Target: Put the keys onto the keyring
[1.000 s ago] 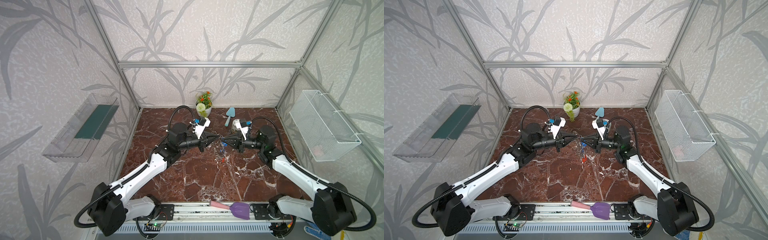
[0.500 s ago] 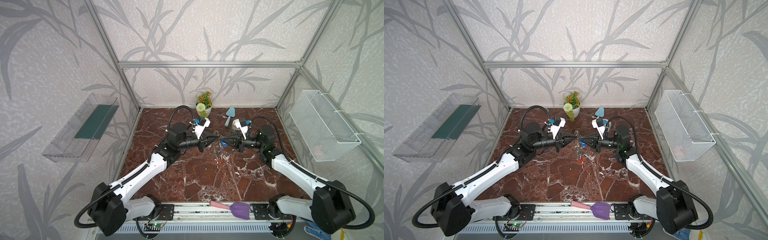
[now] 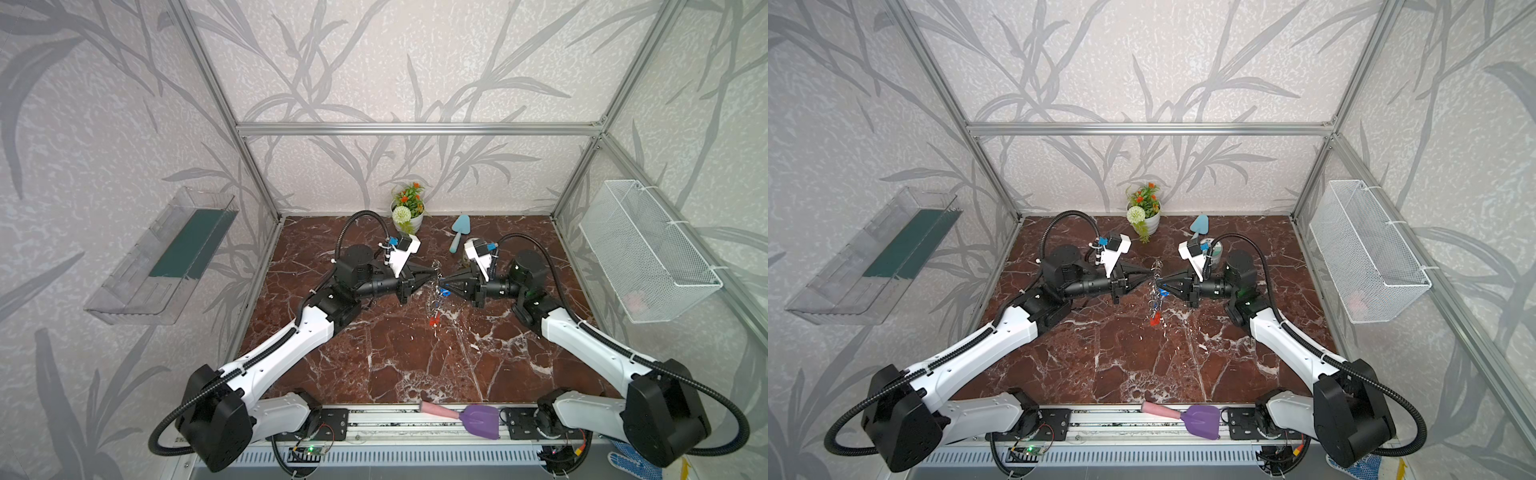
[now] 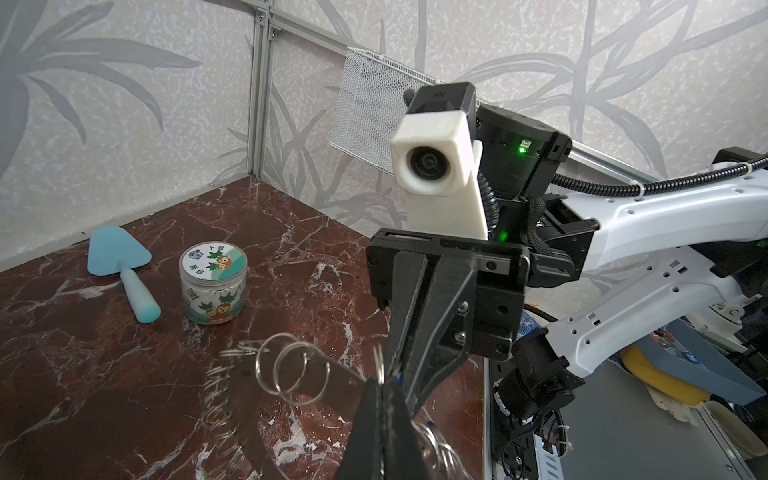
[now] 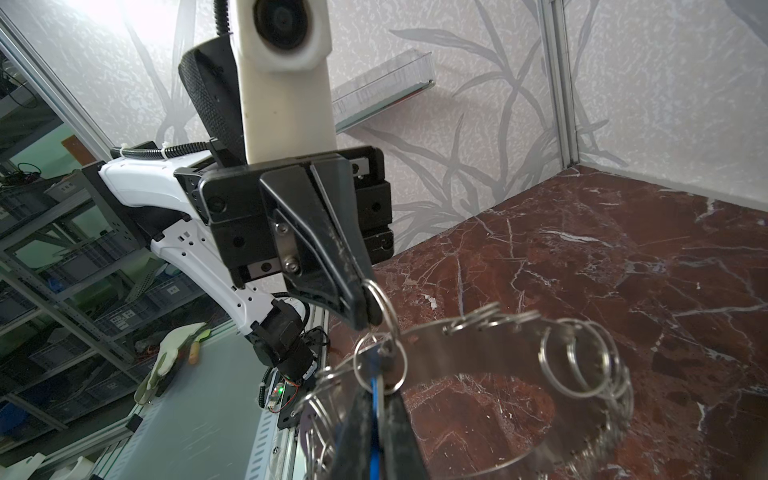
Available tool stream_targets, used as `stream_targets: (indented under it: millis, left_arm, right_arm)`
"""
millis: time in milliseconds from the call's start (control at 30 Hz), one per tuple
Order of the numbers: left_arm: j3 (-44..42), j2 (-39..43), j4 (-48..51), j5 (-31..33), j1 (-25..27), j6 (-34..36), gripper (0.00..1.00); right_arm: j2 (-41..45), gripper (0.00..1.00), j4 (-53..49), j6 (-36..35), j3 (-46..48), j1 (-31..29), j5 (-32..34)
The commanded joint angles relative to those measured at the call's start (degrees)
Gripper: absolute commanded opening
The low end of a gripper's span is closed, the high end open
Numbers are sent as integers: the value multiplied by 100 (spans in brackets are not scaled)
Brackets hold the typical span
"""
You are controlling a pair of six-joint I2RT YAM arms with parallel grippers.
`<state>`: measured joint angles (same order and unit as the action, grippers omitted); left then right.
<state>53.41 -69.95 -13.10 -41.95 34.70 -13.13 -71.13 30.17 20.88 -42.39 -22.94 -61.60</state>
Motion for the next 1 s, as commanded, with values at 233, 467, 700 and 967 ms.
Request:
stream_targets:
  millis: [233, 467, 700, 967]
  left_arm:
    - [243, 113, 27, 222, -70, 243, 0]
    - [193, 138, -170, 231, -161, 103, 0]
    - [170, 166, -202, 216, -176, 78, 0]
    - [144, 133, -275, 199, -181, -1, 0]
  right_arm:
    - [108, 0, 9, -75, -57, 147, -33]
    - [215, 0, -194, -208, 98, 189, 38]
    - [171, 0, -153, -181, 87, 185, 30]
    - [176, 25, -44, -93, 116, 184, 40]
